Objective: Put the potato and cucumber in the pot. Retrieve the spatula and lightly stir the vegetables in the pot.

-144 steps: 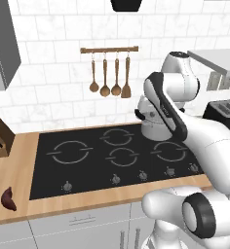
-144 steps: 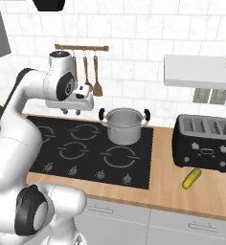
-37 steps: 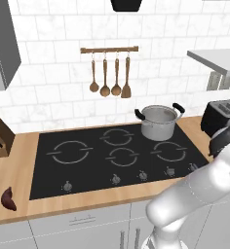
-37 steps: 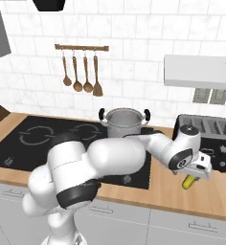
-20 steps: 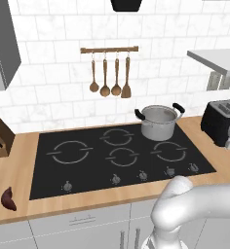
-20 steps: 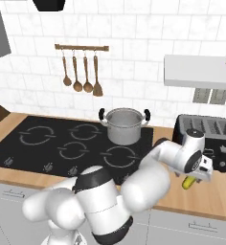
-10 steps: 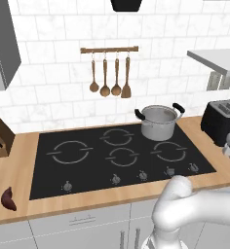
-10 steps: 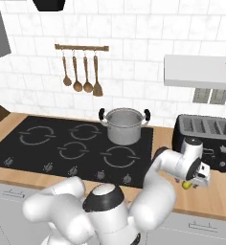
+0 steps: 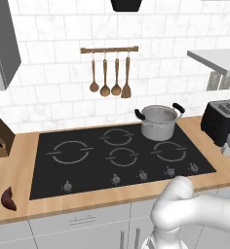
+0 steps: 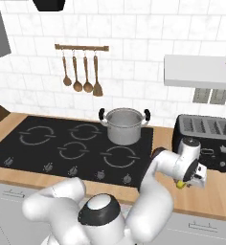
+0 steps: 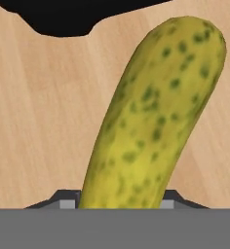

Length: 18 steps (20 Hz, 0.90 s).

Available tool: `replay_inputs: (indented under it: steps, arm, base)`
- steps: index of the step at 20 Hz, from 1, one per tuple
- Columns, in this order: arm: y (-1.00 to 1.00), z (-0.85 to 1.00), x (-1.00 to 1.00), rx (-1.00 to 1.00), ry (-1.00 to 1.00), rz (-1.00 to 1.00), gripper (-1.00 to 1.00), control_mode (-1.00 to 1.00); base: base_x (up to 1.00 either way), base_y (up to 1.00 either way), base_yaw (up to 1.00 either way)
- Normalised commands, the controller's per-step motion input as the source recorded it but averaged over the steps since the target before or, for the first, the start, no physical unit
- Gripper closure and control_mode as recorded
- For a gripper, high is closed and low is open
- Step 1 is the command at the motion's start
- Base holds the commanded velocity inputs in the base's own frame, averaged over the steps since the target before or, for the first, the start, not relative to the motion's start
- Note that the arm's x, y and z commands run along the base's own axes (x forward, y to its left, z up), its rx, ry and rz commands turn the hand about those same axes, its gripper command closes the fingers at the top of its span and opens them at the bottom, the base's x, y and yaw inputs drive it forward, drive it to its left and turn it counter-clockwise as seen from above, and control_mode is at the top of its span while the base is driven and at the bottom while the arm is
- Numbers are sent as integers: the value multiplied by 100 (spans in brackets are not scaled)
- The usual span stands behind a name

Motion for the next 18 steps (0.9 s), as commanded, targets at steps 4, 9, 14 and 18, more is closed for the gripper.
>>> replay_inputs:
  steps: [4, 9, 14, 18]
  arm:
    - [72, 34, -97, 0, -26, 0, 100, -100]
    - [97, 78, -91, 0, -17, 1, 100, -100]
    - [100, 98, -68, 0, -17, 8, 100, -100]
    - [76, 100, -58, 0, -15, 14, 100, -100]
  base:
    - [0, 0, 0]
    - [0, 0, 0]
    - [0, 0, 0]
    - [0, 0, 0]
